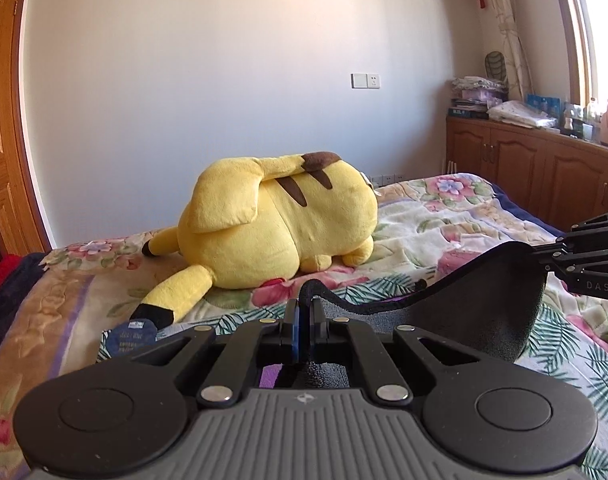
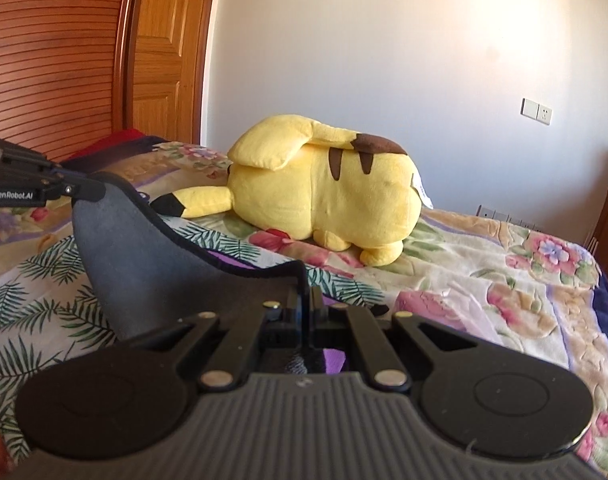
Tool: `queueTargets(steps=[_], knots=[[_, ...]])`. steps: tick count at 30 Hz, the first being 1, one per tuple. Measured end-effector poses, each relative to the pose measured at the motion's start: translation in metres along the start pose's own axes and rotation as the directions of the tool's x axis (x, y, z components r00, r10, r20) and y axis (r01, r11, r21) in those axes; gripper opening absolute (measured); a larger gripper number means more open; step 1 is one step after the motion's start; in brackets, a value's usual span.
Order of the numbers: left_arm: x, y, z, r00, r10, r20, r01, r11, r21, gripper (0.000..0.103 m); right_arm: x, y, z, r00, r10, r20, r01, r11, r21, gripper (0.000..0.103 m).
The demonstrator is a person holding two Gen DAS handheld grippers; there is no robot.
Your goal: Fold towel
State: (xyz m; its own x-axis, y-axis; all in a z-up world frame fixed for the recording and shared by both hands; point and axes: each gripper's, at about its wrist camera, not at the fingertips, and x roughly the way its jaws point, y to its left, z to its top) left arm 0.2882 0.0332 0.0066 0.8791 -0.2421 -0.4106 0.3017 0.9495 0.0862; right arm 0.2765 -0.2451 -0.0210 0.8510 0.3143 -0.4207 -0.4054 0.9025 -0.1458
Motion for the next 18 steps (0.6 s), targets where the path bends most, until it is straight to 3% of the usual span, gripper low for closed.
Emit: queueTargets(steps=[18], knots=[[0.055, 0.025, 0.002, 0.996, 0.093, -0.006, -0.093, 0.996, 0.001, 0.000, 0.048, -0.014, 0.012, 0.998, -0.062, 0.012, 0.062, 0.998, -0.021, 0.004]])
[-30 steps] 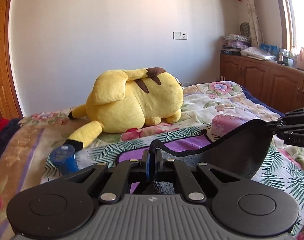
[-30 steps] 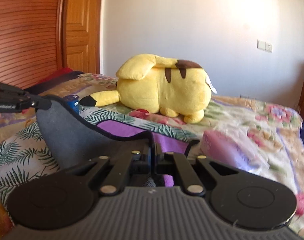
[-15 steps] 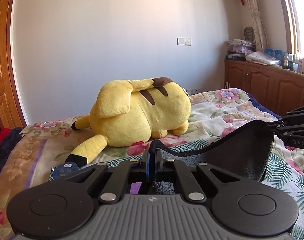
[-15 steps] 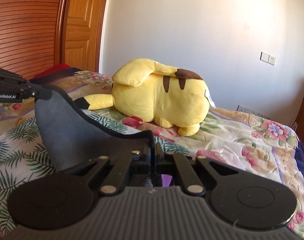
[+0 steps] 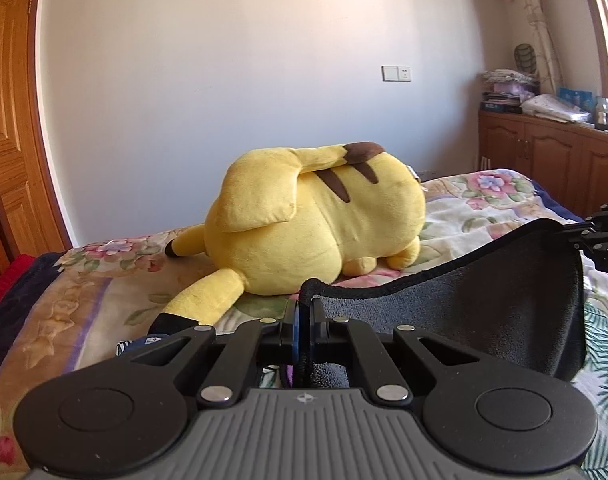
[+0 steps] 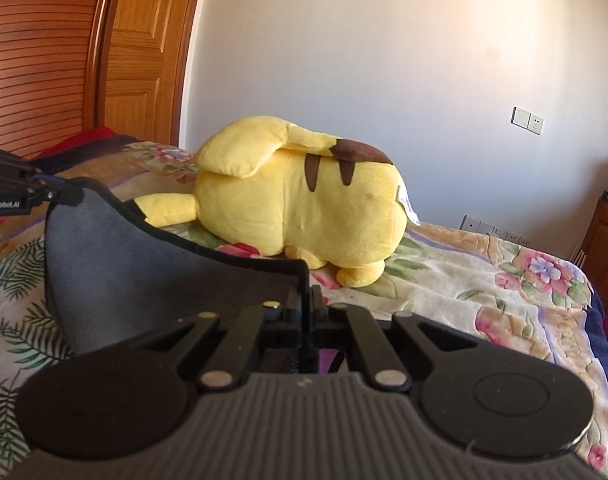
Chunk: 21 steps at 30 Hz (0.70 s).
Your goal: Fold towel
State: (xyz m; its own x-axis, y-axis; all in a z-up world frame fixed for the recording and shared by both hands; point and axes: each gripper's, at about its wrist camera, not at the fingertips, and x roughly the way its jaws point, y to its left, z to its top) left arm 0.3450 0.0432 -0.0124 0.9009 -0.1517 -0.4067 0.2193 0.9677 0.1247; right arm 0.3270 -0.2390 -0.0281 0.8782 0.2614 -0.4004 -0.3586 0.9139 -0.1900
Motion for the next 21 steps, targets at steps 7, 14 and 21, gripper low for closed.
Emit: queueTargets(steps=[7, 14, 21], knots=[[0.022, -0.001, 0.001, 0.999, 0.030, 0.014, -0.030, 0.999, 0.014, 0.000, 0.019, -0.003, -0.001, 1.000, -0.022, 0.007, 0.022, 1.000, -0.019, 0.004], [0.050, -0.001, -0.008, 0.999, 0.052, 0.000, -0.052, 0.998, 0.023, 0.000, 0.039, -0.011, -0.014, 0.999, -0.045, 0.003, 0.045, 0.999, -0.012, 0.004], [0.080, -0.003, -0.023, 0.995, 0.087, -0.039, -0.087, 0.996, 0.017, 0.000, 0.061, -0.012, -0.034, 0.999, -0.046, -0.009, 0.046, 0.999, 0.001, 0.004]])
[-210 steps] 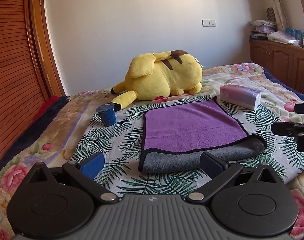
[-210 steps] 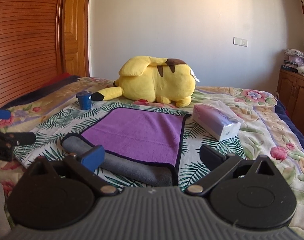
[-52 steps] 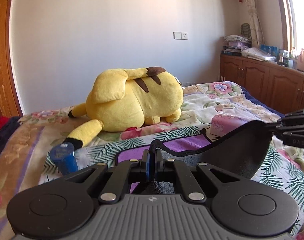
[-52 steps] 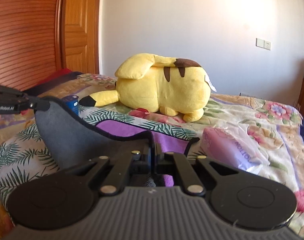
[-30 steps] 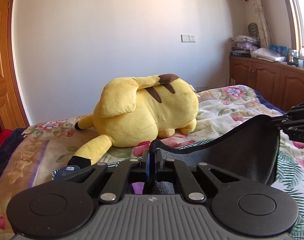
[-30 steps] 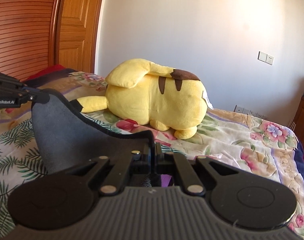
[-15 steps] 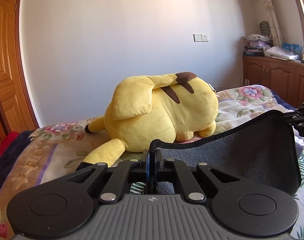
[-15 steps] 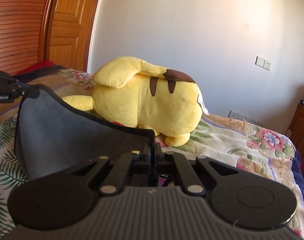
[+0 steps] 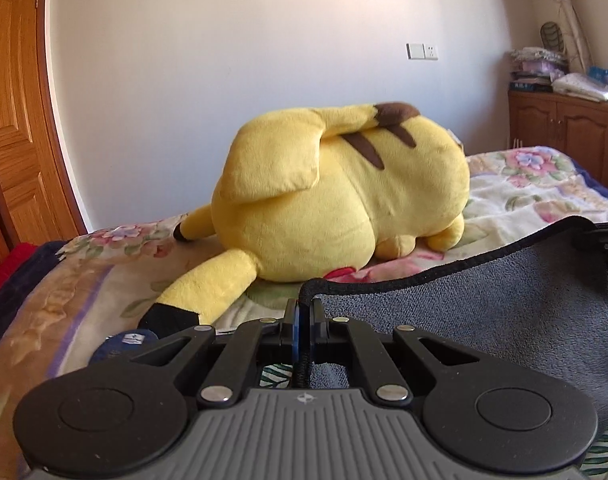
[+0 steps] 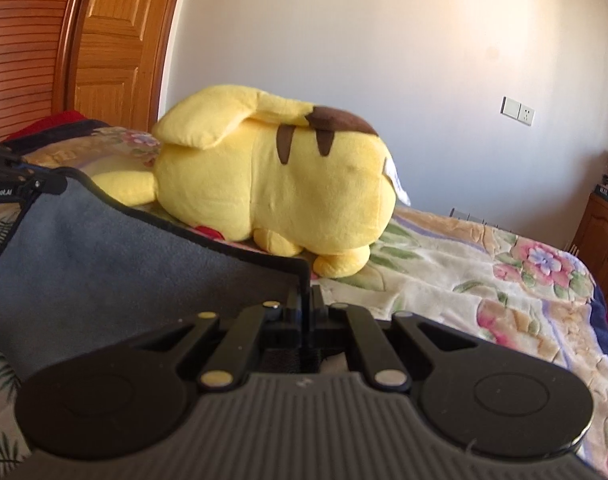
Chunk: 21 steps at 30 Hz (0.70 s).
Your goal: Fold towel
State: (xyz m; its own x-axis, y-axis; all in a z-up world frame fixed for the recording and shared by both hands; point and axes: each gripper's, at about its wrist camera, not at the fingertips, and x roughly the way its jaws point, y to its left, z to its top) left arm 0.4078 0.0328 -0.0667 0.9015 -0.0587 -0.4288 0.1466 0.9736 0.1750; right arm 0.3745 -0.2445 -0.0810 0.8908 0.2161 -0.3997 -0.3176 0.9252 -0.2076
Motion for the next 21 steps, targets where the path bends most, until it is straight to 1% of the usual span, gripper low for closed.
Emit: queueTargets(steps=[9, 14, 15, 16, 17, 18, 19, 21], knots=[[0.033, -0.015, -0.017, 0.998, 0.015, -0.067, -0.010, 0.998, 0.066, 0.000, 0.033, 0.006, -0.019, 0.998, 0.007, -0.069, -0.009, 0.999, -0.039, 0.004], [0.044, -0.018, -0.026, 0.993, 0.023, -0.117, -0.015, 0.998, 0.068, 0.000, 0.042, 0.005, -0.029, 0.994, 0.015, -0.107, -0.018, 0.999, -0.032, 0.004], [0.045, -0.020, -0.028, 0.991, 0.016, -0.129, -0.008, 0.998, 0.068, 0.000, 0.042, 0.005, -0.030, 0.994, 0.014, -0.108, -0.018, 0.999, -0.034, 0.006], [0.045, -0.021, -0.030, 0.990, 0.014, -0.137, -0.004, 0.997, 0.072, 0.011, 0.042, 0.005, -0.032, 0.994, 0.012, -0.109, -0.016, 0.999, -0.040, 0.018], [0.045, -0.023, -0.031, 0.991, 0.013, -0.135, -0.003, 0.997, 0.077, 0.021, 0.041, 0.004, -0.033, 0.994, 0.012, -0.112, -0.017, 0.999, -0.038, 0.028], [0.044, -0.023, -0.032, 0.991, 0.010, -0.133, 0.000, 0.997, 0.077, 0.023, 0.041, 0.003, -0.034, 0.993, 0.020, -0.116, -0.023, 0.999, -0.027, 0.043], [0.043, -0.024, -0.032, 0.991, 0.012, -0.134, -0.002, 0.997, 0.074, 0.028, 0.040, 0.001, -0.033, 0.993, 0.025, -0.116, -0.027, 1.000, -0.016, 0.047], [0.041, -0.024, -0.031, 0.990, 0.009, -0.138, -0.001, 0.998, 0.061, 0.033, 0.037, -0.001, -0.033, 0.993, 0.023, -0.117, -0.024, 1.000, -0.008, 0.047]])
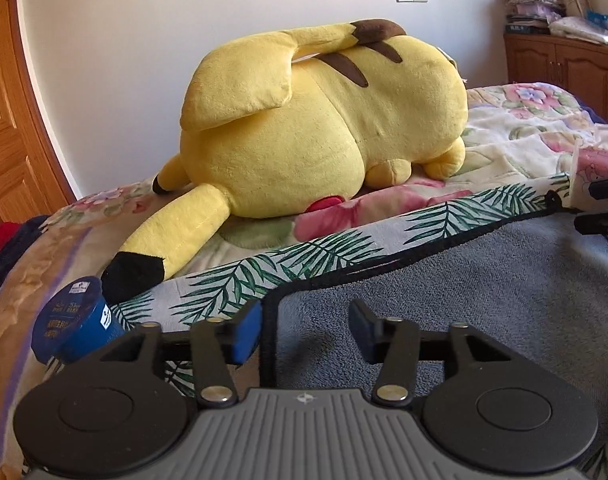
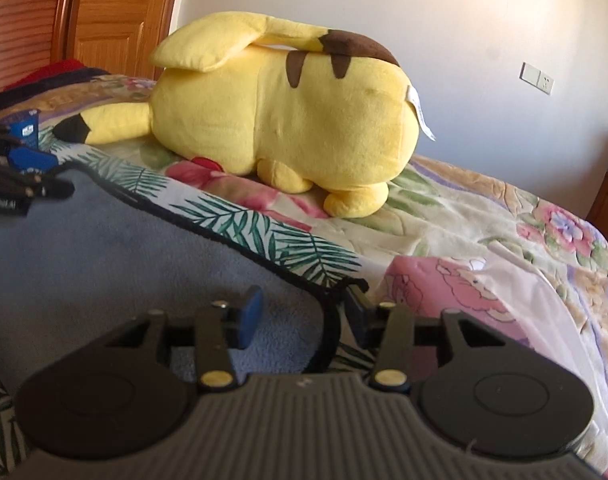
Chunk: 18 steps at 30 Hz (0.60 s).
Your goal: Fold towel
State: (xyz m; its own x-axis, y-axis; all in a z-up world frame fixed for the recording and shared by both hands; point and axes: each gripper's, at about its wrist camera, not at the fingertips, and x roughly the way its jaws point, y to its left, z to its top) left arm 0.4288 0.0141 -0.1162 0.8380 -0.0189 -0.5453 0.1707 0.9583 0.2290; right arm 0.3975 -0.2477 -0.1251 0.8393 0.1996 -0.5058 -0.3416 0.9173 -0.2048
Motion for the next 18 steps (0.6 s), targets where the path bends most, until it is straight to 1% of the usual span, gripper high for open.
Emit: queueTargets(steps=[2, 3, 5, 10, 18], knots=[[-0.004, -0.001, 0.002, 1.000, 0.000, 0.005, 0.000, 1.000, 0.000, 0.042, -0.004, -0.001, 0.001, 1.000, 0.005, 0.000, -0.005, 1.000, 0.008, 0.047], [-0.007, -0.002, 0.003, 1.000, 0.000, 0.010, 0.000, 1.000, 0.002, 0.044, -0.007, -0.002, 0.001, 1.000, 0.009, 0.001, -0.009, 1.000, 0.013, 0.048], [-0.015, -0.003, 0.004, 1.000, 0.002, 0.021, -0.002, 1.000, -0.001, 0.054, -0.013, -0.003, 0.002, 1.000, 0.020, 0.000, -0.020, 0.999, 0.025, 0.048], [-0.038, -0.008, 0.003, 1.000, -0.028, 0.014, 0.028, 0.999, -0.026, 0.055, -0.034, -0.005, 0.005, 0.999, 0.045, -0.003, -0.045, 0.997, 0.067, 0.048], [-0.092, -0.019, -0.004, 0.998, -0.066, 0.003, 0.066, 0.998, -0.016, 0.055, -0.080, -0.003, 0.003, 0.998, 0.058, -0.006, -0.056, 0.991, 0.123, 0.048]])
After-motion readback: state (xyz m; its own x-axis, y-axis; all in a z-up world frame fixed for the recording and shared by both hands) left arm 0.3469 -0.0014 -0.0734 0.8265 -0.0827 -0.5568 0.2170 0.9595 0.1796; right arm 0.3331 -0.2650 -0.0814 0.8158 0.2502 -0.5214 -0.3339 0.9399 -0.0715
